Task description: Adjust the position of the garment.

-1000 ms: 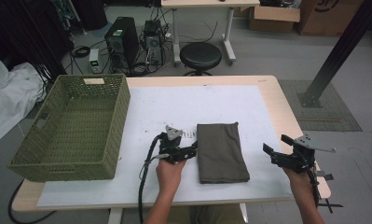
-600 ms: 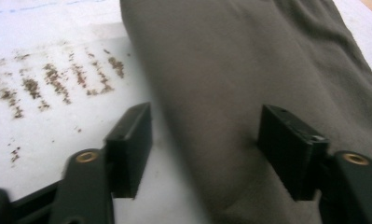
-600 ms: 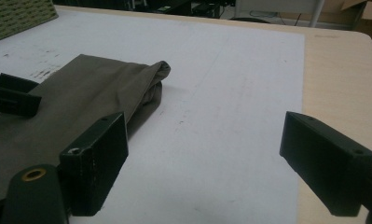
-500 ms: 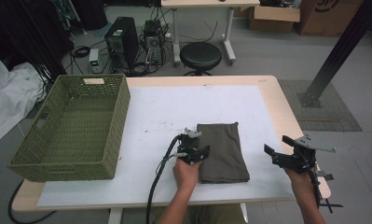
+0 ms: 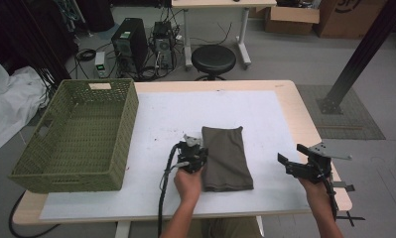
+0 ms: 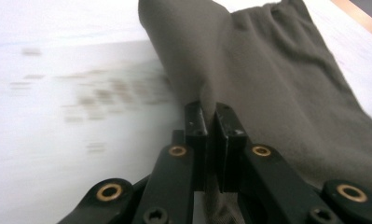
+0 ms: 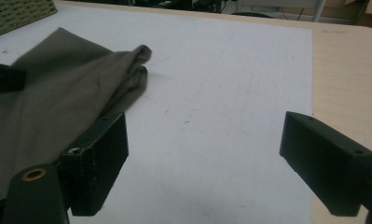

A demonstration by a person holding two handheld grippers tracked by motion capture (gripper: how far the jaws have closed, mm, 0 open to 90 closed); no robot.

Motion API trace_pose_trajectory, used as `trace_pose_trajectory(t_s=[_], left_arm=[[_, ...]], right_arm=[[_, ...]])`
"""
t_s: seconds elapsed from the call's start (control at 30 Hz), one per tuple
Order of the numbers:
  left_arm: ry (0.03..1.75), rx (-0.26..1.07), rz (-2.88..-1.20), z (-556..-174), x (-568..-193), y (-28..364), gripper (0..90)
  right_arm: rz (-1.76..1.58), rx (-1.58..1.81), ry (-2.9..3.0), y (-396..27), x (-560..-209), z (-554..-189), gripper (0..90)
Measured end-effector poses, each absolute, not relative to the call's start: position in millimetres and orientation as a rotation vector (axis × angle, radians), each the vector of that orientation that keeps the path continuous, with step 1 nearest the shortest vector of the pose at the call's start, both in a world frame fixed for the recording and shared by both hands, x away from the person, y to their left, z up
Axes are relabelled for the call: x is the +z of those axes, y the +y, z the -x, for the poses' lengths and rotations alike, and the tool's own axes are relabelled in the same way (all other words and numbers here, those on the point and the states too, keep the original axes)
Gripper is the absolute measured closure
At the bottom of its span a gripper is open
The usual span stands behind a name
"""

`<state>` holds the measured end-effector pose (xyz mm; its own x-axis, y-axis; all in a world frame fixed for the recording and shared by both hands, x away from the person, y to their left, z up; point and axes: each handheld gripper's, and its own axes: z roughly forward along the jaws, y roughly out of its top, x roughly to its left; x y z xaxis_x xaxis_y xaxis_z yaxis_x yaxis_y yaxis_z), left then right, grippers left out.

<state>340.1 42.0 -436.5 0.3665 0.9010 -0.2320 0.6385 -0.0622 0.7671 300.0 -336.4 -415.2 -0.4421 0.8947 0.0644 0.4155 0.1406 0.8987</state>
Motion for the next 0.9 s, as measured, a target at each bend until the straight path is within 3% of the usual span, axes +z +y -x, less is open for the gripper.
trace_pose_trajectory(t_s=[0.27, 0.4, 0.43, 0.53, 0.67, 0.77, 0.9], left_arm=[[1.442, 0.47, -1.707, -355, -431, 103, 85.3], [1.427, 0.481, -1.742, -360, -436, 107, 84.5], [1.423, 0.479, -1.749, -360, -439, 106, 81.4], [1.44, 0.482, -1.706, -361, -440, 107, 42.2], [1.373, 0.573, -1.618, -353, -427, 108, 11.8], [1.282, 0.61, -1.608, -344, -418, 110, 16.2], [1.273, 0.609, -1.609, -338, -411, 118, 15.7]], right_arm=[[-1.252, 1.253, 1.953, -326, -420, -304, 15.3], [-1.251, 1.253, 1.962, -321, -421, -306, 15.3], [-1.252, 1.255, 1.963, -320, -421, -307, 15.3], [-1.25, 1.256, 1.965, -318, -422, -307, 15.3], [-1.248, 1.272, 1.956, -321, -422, -306, 15.1], [-1.253, 1.286, 1.941, -324, -421, -305, 14.9], [-1.241, 1.304, 1.93, -325, -419, -302, 14.9]])
